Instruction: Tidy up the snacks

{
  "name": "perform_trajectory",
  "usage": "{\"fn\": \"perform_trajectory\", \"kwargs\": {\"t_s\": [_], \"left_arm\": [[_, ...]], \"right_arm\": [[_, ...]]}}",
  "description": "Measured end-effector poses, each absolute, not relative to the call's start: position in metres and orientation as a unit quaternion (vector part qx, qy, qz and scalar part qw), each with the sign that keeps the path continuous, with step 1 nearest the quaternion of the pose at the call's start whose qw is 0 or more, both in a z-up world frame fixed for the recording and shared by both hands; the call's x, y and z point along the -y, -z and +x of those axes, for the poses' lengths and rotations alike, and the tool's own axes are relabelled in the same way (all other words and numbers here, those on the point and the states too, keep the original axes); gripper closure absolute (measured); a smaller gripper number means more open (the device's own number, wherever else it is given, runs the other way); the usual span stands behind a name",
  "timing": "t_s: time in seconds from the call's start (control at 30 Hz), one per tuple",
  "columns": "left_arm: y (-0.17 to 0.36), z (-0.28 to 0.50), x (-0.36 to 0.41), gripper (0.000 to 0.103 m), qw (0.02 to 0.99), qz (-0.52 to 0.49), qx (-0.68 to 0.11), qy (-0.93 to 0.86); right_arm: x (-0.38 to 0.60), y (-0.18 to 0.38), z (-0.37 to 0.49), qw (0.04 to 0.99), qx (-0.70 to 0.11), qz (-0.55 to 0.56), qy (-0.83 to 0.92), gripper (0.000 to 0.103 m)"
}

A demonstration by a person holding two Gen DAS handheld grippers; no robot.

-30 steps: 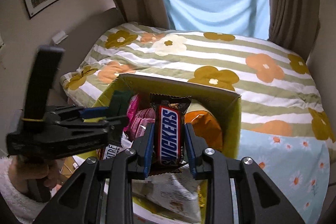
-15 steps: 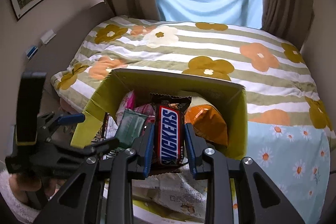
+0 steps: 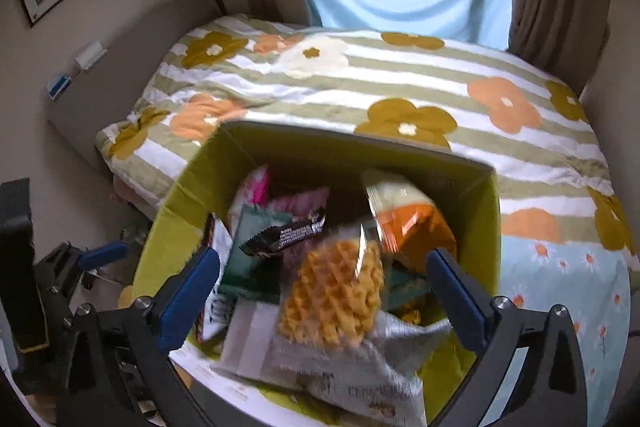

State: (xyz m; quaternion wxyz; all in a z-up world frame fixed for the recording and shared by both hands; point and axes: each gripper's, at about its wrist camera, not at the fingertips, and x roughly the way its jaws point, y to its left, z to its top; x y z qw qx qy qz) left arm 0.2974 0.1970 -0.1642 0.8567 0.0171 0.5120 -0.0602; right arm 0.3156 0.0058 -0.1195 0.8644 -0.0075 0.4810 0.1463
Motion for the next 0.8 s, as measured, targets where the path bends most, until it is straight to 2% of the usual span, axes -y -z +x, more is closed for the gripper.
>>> {"fn": "perform_trajectory", "kwargs": {"t_s": [0.37,0.57,0.8], "left_arm": [[0.137,0.266,-0.176,0.001,0.871,0.026,-0.488,0.055],[0.096,0.225,-0.144,0.001,0.894,0.016,-0.446,0.051],[0.035,0.151,-0.087,0.001,0.931,0.003,-0.36,0.067]], "right_arm": [[0.026,0.105,0.269,0.874,-0.468,0.019,-0.126,0.001],[0.072,0.069,0.226,0.897,-0.426,0.033,-0.118,0.001],[0.136,0.023,0.15,0.929,-0.364,0.011,-0.061,0.001]]}}
